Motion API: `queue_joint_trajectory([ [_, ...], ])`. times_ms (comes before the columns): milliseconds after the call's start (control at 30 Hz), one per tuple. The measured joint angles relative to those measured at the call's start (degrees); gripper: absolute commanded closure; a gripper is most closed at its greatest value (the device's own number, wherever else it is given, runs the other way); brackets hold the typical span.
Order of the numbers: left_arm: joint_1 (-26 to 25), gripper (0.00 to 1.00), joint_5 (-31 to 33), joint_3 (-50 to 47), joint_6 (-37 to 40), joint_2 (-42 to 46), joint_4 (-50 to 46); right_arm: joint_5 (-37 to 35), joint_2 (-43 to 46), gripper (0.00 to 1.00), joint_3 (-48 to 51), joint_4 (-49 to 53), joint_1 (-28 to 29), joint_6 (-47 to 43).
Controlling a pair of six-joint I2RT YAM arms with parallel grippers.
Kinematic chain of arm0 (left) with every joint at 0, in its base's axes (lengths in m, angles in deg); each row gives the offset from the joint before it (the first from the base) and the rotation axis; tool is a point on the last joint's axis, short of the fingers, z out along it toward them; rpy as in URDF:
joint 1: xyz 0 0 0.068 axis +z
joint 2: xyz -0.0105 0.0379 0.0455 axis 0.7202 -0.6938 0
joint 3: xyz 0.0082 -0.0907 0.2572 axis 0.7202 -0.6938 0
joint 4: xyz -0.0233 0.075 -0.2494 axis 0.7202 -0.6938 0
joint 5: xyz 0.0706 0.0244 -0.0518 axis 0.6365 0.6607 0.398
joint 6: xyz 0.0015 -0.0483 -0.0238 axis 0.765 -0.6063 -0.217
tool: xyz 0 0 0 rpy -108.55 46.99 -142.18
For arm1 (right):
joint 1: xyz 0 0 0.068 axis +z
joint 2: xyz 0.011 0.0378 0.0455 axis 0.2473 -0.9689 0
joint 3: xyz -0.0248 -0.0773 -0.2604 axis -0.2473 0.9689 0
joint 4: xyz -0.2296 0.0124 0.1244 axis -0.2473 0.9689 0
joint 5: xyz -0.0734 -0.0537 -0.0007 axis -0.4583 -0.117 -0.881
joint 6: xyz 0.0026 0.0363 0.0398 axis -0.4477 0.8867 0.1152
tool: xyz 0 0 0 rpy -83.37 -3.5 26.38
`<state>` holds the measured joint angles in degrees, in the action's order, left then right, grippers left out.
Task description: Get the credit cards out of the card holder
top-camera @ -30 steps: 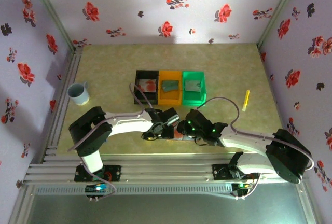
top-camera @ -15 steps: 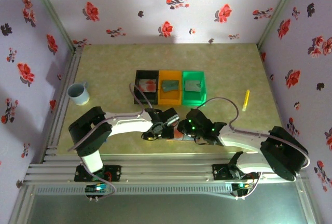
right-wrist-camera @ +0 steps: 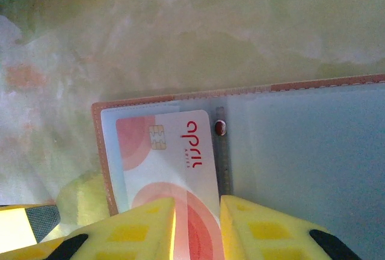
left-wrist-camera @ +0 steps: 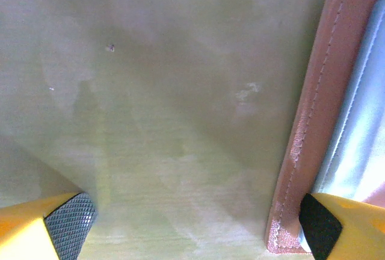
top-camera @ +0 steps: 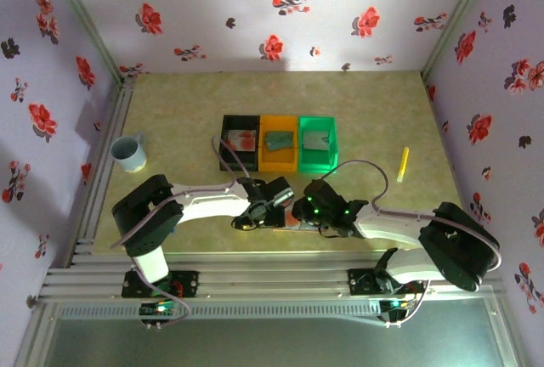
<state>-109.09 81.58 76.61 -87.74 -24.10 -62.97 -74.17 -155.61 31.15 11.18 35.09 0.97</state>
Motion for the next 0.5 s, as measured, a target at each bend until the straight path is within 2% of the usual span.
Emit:
queue_joint_trajectory([
  [267, 0.00, 0.07, 0.00, 0.00, 0.00, -0.02, 0.02, 0.02, -0.74, 0.75, 1.55, -3.17, -0.42, -1.07],
  [500, 0.04, 0.07, -0.04, -0.04, 0.00, -0.02, 0.04, 0.94, -0.39, 0.79, 3.69, -7.10, -0.79, -1.90],
])
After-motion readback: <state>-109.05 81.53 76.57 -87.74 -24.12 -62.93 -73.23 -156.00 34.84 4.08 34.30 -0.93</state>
